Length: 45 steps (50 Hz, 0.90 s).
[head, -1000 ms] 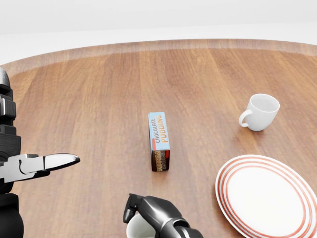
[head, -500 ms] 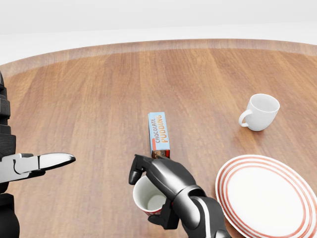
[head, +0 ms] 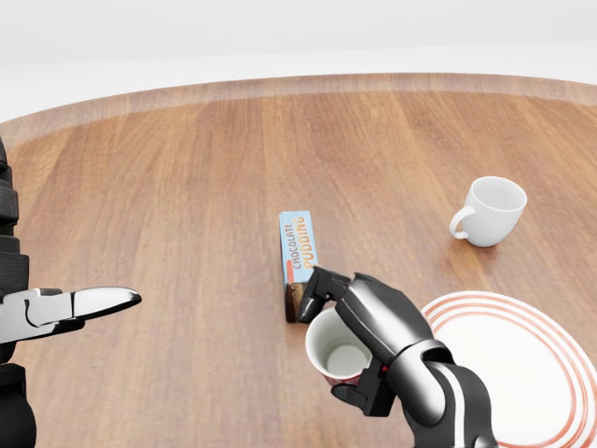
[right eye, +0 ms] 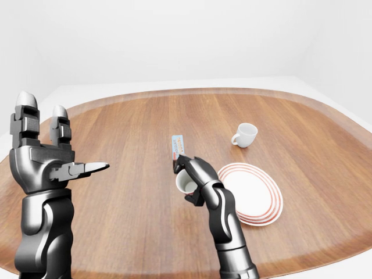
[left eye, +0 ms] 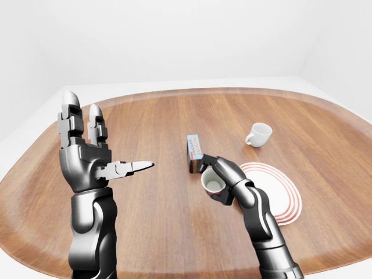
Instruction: Pick up the red mug and put it on the plate
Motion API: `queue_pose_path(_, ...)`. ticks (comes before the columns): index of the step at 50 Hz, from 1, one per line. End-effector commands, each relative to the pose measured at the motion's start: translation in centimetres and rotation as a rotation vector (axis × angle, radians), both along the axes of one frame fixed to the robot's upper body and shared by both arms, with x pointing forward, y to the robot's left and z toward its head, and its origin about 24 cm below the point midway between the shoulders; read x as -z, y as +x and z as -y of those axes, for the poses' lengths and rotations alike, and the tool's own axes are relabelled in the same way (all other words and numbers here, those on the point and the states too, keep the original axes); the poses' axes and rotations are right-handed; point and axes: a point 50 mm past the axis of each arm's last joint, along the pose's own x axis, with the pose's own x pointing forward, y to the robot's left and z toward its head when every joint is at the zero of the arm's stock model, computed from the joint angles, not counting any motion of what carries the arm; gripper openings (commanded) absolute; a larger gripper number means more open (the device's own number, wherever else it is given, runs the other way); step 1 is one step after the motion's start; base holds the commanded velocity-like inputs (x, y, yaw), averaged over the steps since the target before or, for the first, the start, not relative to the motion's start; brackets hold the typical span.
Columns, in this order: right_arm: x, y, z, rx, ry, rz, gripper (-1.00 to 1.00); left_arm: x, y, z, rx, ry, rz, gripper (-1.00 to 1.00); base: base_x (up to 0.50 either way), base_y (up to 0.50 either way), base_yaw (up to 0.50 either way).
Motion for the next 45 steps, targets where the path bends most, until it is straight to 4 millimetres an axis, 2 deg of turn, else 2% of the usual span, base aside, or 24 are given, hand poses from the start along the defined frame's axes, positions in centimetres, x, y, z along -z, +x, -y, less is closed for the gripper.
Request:
queue_pose_path(1, -1.2, -0.3, 2.5, 0.096, 0.128, 0.100, -1.00, 0.1, 0.1, 0.0, -0.002, 0.000, -0.004, 1.00, 0.00, 0.00, 0.00)
queue_pose_path(8, -1.4, -0.5, 3.5, 0.127, 0.123, 0.111, -1.00, 0.2, 0.0, -0.1, -0.003, 0.002, -0.008, 1.00, 0.00, 0.00, 0.00)
queue_pose_path(26, -1.2, -1.0, 7.7, 0.261, 0.099, 0.121, -1.00, 0.0, 0.0, 0.0, -0.004, 0.001, 0.001, 1.00, 0.00, 0.00, 0.00)
queue_pose_path(31, -0.1, -0.5, 10.0, 0.370, 0.124, 0.112, -1.00, 0.1, 0.1, 0.0, -0.004, 0.002, -0.008, 1.00, 0.00, 0.00, 0.00)
queue_pose_path(37, 0.9, -0.6, 11.5, 0.433, 0.139, 0.090, -1.00, 0.1, 0.1, -0.1, -0.005, 0.002, -0.006, 1.00, 0.00, 0.00, 0.00)
queue_pose_path(45, 1.0, -0.2, 13.0, 0.487, 0.145, 0.100, -1.00, 0.0, 0.0, -0.1, -0.004, 0.003, -0.001, 1.00, 0.00, 0.00, 0.00)
